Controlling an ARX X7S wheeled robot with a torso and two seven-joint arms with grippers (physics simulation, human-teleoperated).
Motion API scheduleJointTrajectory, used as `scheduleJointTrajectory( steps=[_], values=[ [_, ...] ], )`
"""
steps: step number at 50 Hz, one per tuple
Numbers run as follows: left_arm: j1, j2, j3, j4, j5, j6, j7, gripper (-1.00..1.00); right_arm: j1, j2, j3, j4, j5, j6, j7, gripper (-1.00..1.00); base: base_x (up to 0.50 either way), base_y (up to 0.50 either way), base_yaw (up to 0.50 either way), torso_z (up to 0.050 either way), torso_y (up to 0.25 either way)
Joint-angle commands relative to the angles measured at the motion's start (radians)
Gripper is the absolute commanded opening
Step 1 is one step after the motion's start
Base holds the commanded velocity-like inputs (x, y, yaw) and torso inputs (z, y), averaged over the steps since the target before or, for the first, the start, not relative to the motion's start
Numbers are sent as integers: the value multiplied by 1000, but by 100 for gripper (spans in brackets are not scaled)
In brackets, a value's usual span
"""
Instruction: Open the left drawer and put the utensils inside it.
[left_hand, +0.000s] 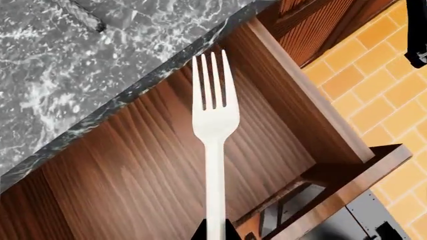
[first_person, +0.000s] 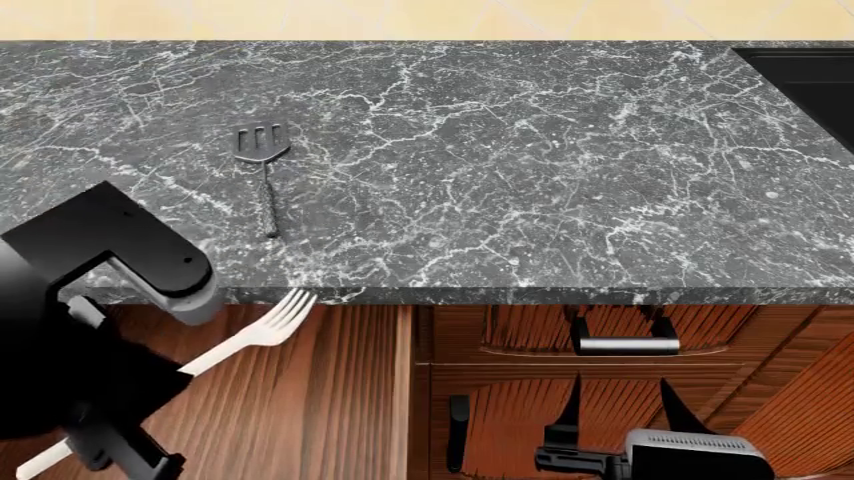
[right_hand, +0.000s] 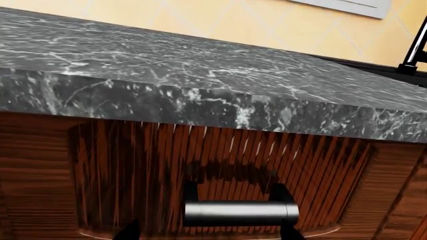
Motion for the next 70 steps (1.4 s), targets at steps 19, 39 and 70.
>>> scheduleJointTrajectory(
  steps=[19, 39, 70],
  values=[
    [191, -10, 12, -66, 156, -18, 85, -100, 3, 18, -14, 10, 19, -7, 17, 100, 0, 0, 0, 0, 0],
    [292, -70, -24, -155, 286, 33, 168, -100, 4, 29, -24, 10, 28, -8, 30, 100, 0, 0, 0, 0, 0],
    [367, -114, -57, -239, 518, 154, 209, -100, 6, 46, -40, 10, 42, -9, 49, 100, 0, 0, 0, 0, 0]
  ],
)
